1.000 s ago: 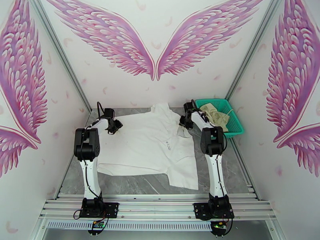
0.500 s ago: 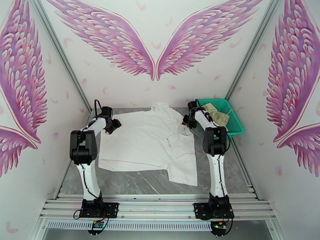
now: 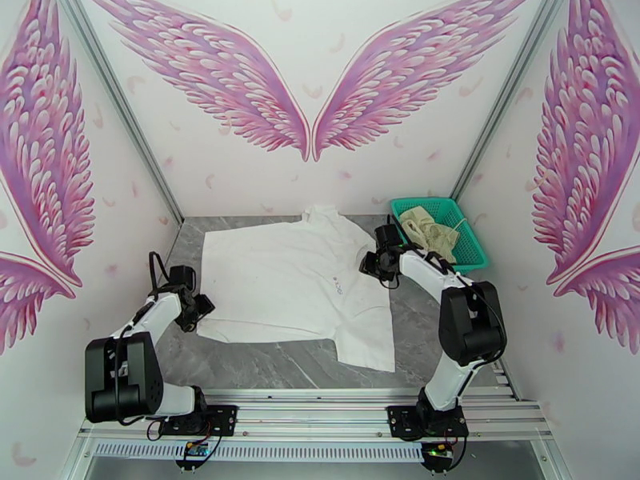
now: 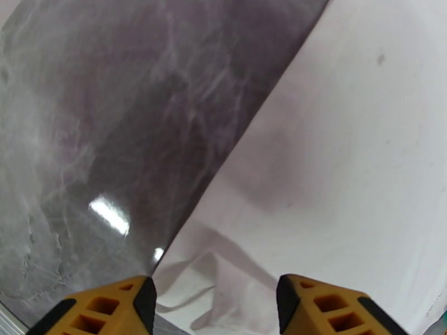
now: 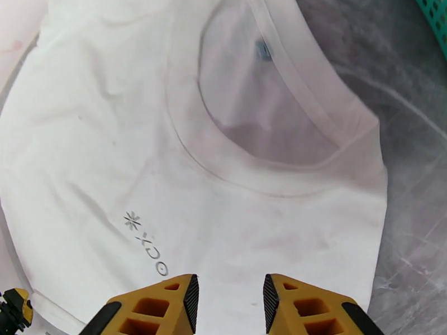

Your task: Fold and stack the mixed laundry pile

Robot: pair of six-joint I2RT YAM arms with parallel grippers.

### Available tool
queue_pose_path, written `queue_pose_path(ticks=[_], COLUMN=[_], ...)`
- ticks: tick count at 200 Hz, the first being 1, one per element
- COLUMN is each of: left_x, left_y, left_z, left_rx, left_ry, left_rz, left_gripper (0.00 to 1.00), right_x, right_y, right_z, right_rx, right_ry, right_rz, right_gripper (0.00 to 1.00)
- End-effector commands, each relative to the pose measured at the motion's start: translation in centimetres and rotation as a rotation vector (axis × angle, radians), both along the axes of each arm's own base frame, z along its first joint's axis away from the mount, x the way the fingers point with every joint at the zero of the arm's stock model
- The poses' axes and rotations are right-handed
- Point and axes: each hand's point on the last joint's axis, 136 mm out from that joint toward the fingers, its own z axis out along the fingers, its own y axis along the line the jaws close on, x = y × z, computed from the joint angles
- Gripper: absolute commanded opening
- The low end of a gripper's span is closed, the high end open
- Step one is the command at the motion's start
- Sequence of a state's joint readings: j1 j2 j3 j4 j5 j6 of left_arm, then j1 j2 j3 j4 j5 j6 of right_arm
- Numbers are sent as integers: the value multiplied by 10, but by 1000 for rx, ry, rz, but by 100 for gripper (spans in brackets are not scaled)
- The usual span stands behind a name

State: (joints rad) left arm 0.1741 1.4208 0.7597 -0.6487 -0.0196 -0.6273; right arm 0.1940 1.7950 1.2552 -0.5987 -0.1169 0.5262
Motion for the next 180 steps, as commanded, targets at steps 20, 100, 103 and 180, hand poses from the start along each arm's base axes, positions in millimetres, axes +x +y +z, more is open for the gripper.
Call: queue_pose_path(ticks=[20,100,103,180], left_x=[3,-30,-33,-103], left_y=[-3,-11,-12,4], left_z=[-7,12,12,36], left_rx=[-27,-8,-6,125], left_ry=[-34,-12,-9,2], left_rz=[49,62,64,278], left_gripper=[46,5,4,50], right_x=[2,-11,-13,-65], right_y=[10,10,10,-6], right_z=[1,-2,-2,-14], right_rx=[35,36,36,1], right_ry=[-39,-20,-18,36], right_rz=[27,41,42,19], right_gripper=[40,40,40,41])
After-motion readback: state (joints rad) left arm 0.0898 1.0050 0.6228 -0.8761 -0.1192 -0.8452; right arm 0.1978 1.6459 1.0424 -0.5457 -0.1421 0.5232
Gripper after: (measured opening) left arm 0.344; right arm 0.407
